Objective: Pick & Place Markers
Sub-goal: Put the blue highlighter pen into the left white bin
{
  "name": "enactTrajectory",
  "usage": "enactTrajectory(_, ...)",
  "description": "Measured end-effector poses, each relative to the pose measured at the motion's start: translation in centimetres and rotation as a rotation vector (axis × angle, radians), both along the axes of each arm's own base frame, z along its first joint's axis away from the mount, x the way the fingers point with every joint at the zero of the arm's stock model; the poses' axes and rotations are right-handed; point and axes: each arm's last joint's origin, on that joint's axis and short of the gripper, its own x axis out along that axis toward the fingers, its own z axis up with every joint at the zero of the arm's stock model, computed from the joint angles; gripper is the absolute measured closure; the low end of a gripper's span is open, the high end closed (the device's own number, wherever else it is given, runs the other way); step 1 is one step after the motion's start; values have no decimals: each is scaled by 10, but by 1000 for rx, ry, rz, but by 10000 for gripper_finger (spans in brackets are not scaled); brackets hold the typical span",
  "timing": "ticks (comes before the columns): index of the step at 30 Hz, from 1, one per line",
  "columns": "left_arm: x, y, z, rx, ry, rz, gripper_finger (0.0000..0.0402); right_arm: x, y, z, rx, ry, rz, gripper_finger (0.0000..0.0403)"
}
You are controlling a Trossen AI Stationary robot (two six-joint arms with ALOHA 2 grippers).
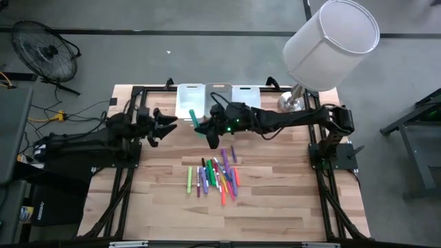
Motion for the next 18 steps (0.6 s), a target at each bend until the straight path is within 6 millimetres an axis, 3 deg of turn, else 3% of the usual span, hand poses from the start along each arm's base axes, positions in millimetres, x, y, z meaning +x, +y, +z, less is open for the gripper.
enactTrajectory(9, 22, 4, 28, -23, -26, -41, 190, 2, -3, 24, -113, -21, 34, 349)
enactTrajectory(18, 36, 6, 50, -17, -30, -100, 191, 2, -6, 28, -151, -7, 34, 349)
